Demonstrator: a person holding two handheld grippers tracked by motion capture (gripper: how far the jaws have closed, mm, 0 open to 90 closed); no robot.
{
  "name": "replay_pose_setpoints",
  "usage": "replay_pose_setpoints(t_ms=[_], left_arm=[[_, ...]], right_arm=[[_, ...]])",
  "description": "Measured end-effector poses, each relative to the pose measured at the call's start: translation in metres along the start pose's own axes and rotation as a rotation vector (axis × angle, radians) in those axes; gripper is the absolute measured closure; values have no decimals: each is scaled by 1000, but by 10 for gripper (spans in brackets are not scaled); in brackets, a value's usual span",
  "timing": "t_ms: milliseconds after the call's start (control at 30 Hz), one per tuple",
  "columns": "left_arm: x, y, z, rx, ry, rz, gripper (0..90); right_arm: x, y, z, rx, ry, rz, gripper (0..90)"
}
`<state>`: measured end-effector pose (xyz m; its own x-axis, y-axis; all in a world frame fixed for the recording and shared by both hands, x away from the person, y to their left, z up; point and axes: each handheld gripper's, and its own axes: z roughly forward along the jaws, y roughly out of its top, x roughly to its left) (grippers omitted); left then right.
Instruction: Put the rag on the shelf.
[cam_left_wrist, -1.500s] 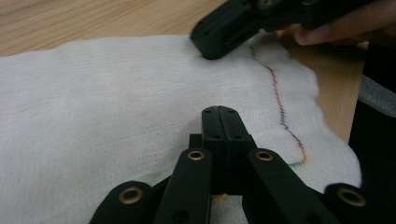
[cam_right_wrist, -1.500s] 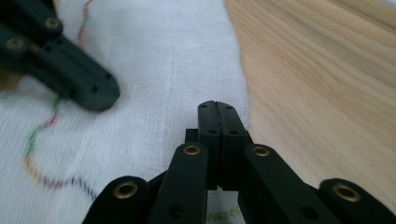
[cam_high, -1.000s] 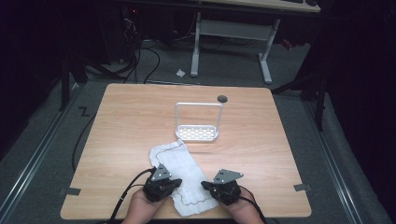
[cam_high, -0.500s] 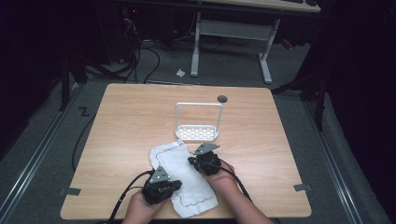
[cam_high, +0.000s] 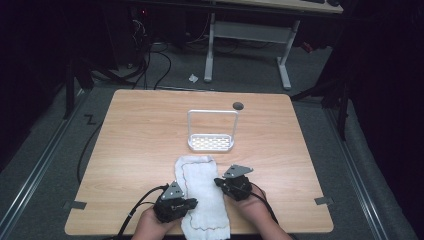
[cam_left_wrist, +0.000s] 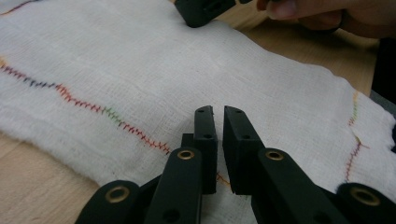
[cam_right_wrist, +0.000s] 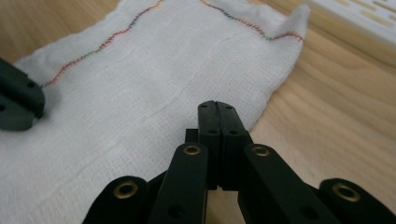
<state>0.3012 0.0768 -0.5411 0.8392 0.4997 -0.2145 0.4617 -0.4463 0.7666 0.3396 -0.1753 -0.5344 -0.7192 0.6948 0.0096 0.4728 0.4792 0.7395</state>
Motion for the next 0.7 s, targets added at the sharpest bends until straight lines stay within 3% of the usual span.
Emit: replay_pose_setpoints(t_ms=[100, 233, 500, 700], left_arm=[[-2, 0, 1, -1, -13, 1, 838], [-4, 0, 3, 3, -34, 6, 846], [-14, 0, 7, 15, -76, 23, 856], [-15, 1, 5, -8, -73, 9, 816]], right_arm=[[0, -17, -18, 3, 1, 25, 900], [2, -28, -30, -1, -8, 35, 900], [2, -28, -30, 1, -11, 38, 900], [1, -29, -30, -7, -9, 33, 900]])
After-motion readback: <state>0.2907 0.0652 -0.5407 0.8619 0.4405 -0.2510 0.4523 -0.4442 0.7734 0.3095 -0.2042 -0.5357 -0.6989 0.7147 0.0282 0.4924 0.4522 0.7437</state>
